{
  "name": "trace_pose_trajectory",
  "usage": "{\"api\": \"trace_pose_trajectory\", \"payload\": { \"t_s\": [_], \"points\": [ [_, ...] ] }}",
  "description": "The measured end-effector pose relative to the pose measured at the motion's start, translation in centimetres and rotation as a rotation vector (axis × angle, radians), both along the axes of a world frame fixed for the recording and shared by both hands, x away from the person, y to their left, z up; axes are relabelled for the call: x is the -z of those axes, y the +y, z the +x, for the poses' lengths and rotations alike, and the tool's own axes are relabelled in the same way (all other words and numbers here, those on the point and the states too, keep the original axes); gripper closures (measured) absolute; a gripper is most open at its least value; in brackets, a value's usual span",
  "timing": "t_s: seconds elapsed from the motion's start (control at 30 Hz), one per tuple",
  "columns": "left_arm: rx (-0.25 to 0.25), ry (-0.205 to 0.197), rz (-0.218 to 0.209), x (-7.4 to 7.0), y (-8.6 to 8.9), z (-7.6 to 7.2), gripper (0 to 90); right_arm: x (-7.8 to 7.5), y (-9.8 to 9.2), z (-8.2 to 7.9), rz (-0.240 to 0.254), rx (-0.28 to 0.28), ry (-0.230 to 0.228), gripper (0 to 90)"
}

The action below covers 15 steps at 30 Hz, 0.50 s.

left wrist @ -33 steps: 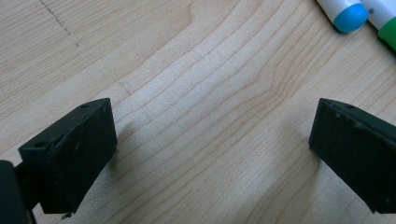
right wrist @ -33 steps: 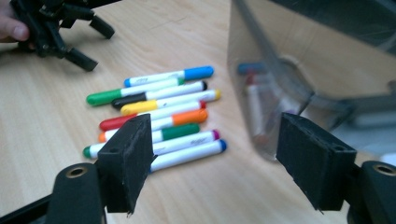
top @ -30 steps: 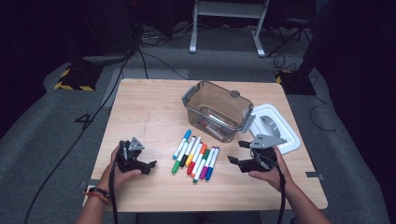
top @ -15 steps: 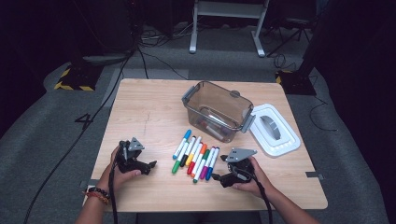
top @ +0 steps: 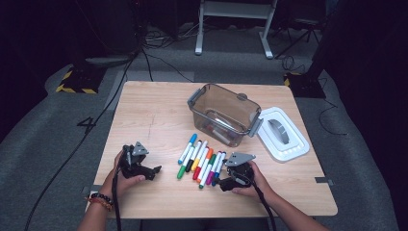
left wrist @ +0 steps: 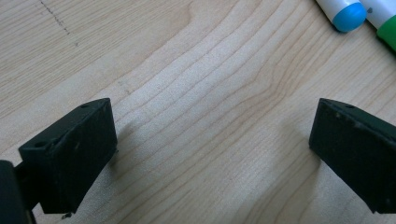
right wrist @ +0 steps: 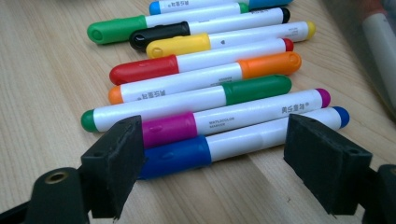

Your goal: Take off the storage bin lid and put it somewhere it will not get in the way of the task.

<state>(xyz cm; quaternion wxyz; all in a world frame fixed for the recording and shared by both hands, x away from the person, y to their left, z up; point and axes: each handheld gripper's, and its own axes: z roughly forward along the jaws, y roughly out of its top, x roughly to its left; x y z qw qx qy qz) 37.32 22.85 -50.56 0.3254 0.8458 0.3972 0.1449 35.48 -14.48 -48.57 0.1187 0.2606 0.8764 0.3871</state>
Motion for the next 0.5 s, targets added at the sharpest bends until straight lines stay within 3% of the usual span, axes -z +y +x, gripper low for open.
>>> {"api": "trace_pose_trajectory", "payload": {
  "t_s": [0.33, 0.5],
  "points": [
    [0.001, -0.001, 0.0, 0.0, 0.0, 0.01, 1.2, 0.17, 0.03, 0.29, 0.007, 0.014, 0.019, 22.2],
    [0.001, -0.001, 0.0, 0.0, 0.0, 0.01, 1.2, 0.56, 0.59, 0.14, -0.031, -0.003, 0.008, 21.8]
  ]
}}
